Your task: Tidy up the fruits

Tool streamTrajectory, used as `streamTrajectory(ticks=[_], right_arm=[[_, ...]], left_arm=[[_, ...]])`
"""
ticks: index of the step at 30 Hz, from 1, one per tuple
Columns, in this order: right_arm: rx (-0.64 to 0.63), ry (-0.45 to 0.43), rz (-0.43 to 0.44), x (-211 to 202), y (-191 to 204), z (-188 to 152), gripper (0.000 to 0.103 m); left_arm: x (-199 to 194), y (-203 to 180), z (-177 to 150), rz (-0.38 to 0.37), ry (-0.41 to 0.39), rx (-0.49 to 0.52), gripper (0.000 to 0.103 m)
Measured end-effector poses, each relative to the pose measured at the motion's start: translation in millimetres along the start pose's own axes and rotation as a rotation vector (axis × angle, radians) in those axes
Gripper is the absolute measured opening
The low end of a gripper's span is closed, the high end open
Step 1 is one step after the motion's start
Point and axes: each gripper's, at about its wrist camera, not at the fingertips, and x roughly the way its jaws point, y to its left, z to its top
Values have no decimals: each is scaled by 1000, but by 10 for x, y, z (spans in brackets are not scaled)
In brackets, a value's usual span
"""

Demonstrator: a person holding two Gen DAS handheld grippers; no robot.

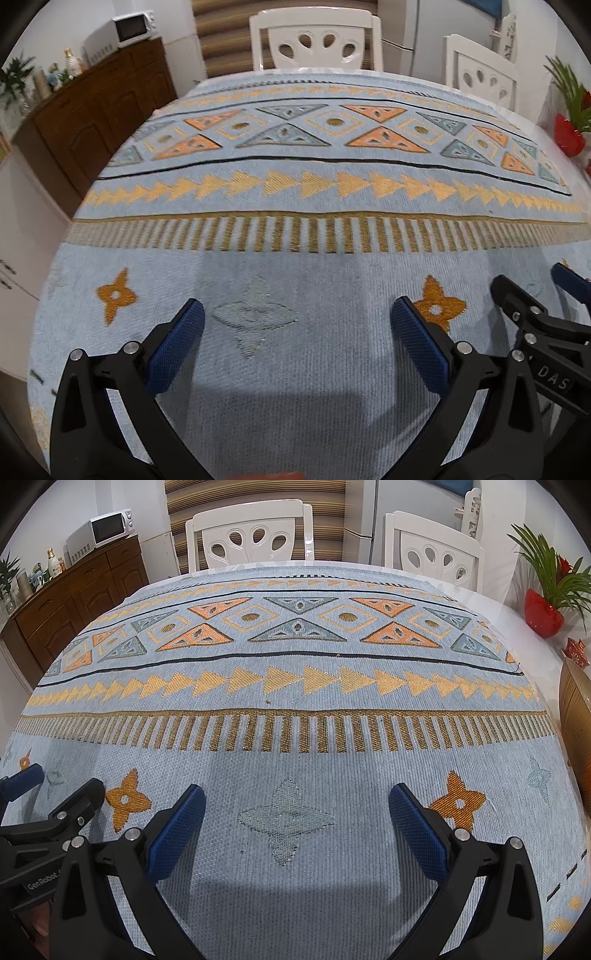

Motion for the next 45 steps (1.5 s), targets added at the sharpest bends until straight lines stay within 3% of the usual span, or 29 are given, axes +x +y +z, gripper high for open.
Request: streamTrajectory(ticks=[5,8,16,23,45], right_arm=[[1,0,2,-24,-3,-3,98],[1,0,2,-19,-3,4,98],[1,0,2,-6,-4,8,98],[1,0,2,-7,-5,8,98],[1,0,2,-6,-3,6,98]], left_arm=[[-91,-168,-20,169,-62,80,100],[-113,-211,-23,217,-76,103,100],[-115,-199,-6,226,-84,123,100],[-67,-127,3,167,-54,81,100],[-54,-110,-13,155,-53,70,100]])
